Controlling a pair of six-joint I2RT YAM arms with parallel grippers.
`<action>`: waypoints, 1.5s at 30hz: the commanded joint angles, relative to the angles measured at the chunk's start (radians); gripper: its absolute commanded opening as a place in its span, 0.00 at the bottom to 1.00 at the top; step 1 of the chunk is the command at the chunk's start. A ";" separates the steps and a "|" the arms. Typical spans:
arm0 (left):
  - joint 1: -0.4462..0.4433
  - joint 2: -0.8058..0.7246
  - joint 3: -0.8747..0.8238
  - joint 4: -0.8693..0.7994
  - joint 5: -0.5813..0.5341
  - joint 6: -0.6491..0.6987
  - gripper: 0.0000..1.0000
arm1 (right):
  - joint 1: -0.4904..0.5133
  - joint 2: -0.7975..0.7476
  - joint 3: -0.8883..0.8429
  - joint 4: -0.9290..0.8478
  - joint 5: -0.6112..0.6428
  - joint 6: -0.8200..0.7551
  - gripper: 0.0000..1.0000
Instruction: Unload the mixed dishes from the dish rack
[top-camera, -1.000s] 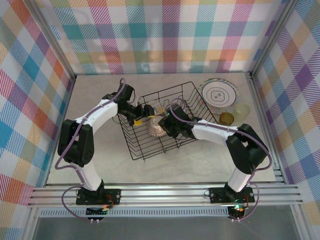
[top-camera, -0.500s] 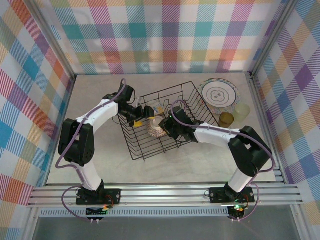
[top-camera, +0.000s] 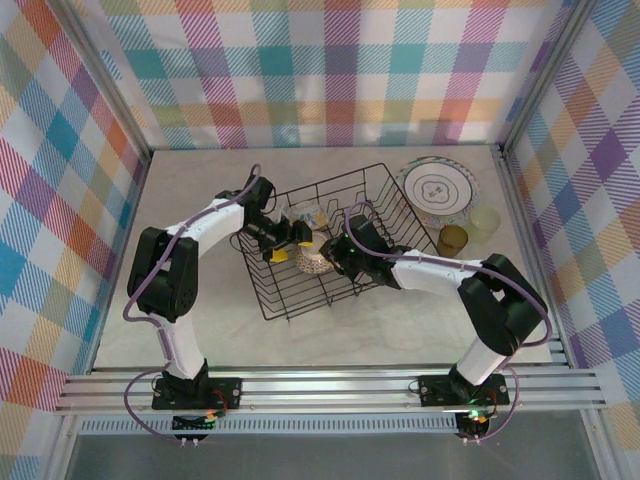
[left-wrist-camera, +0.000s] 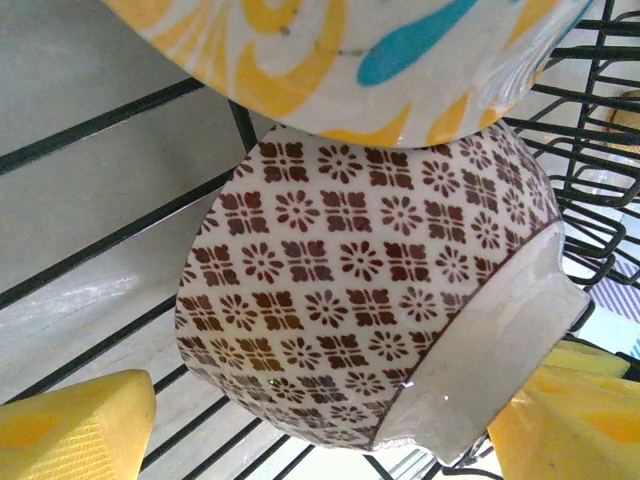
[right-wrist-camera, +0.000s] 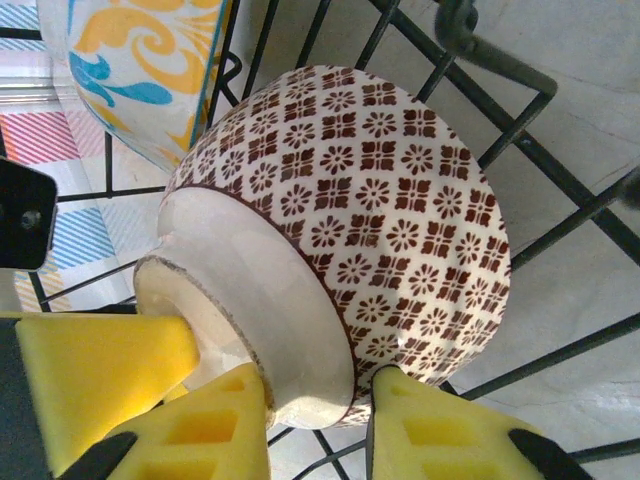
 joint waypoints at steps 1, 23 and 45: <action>-0.001 0.028 0.009 0.007 -0.007 0.005 0.86 | -0.016 0.065 -0.065 -0.106 0.024 -0.006 0.19; 0.025 -0.080 -0.078 0.264 0.076 -0.136 0.98 | -0.021 0.090 0.063 -0.357 0.060 -0.125 0.39; 0.036 -0.080 -0.087 0.268 0.066 -0.150 0.99 | -0.016 0.161 0.132 -0.413 -0.006 -0.106 0.64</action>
